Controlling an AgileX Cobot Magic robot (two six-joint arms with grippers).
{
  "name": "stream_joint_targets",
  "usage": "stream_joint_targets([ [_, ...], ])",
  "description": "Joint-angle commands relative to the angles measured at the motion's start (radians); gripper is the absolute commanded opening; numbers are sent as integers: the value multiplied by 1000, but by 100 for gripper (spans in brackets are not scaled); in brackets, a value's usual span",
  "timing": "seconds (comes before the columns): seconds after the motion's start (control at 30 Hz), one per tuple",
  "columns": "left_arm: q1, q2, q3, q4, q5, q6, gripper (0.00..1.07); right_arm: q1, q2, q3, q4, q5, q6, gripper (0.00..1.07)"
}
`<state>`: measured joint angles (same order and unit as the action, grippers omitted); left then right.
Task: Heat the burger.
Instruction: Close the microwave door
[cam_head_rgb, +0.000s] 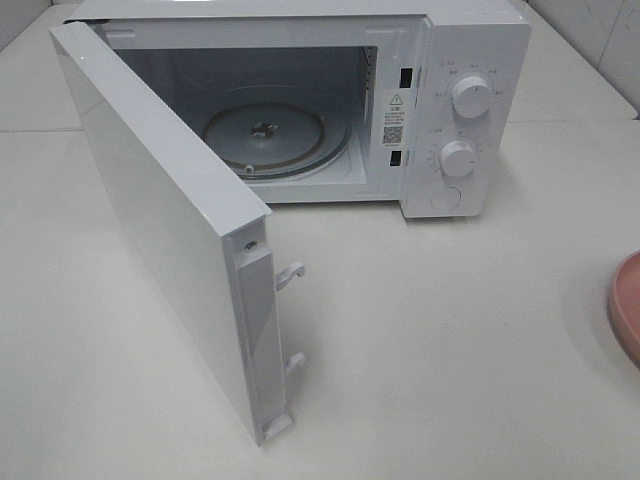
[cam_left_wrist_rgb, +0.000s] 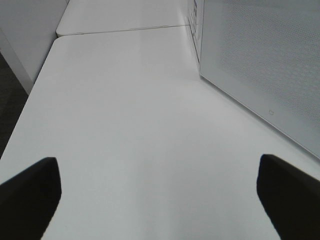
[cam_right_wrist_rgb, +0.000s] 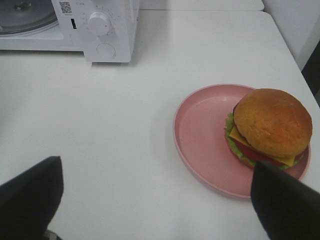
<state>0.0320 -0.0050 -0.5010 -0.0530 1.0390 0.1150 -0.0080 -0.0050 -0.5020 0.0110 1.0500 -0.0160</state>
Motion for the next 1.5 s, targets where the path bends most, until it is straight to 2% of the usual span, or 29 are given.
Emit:
stream_joint_targets([
  [0.03, 3, -19, 5, -9, -7, -7, 100, -8, -20, 2, 2, 6, -9, 98],
  [0.93, 3, 6, -7, -9, -25, -7, 100, -8, -20, 2, 2, 6, -9, 98],
  [1.03, 3, 54, -35, -13, -110, -7, 100, -8, -20, 2, 2, 6, -9, 98],
  [1.17, 3, 162, -37, -9, -335, -4, 98, -8, -20, 2, 2, 6, -9, 98],
  [1.3, 3, 238, -36, -9, -416, 2, 98, -8, -20, 2, 2, 6, -9, 98],
  [1.5, 3, 364, 9, -9, -608, 13, 93, -8, -20, 2, 2, 6, -9, 98],
])
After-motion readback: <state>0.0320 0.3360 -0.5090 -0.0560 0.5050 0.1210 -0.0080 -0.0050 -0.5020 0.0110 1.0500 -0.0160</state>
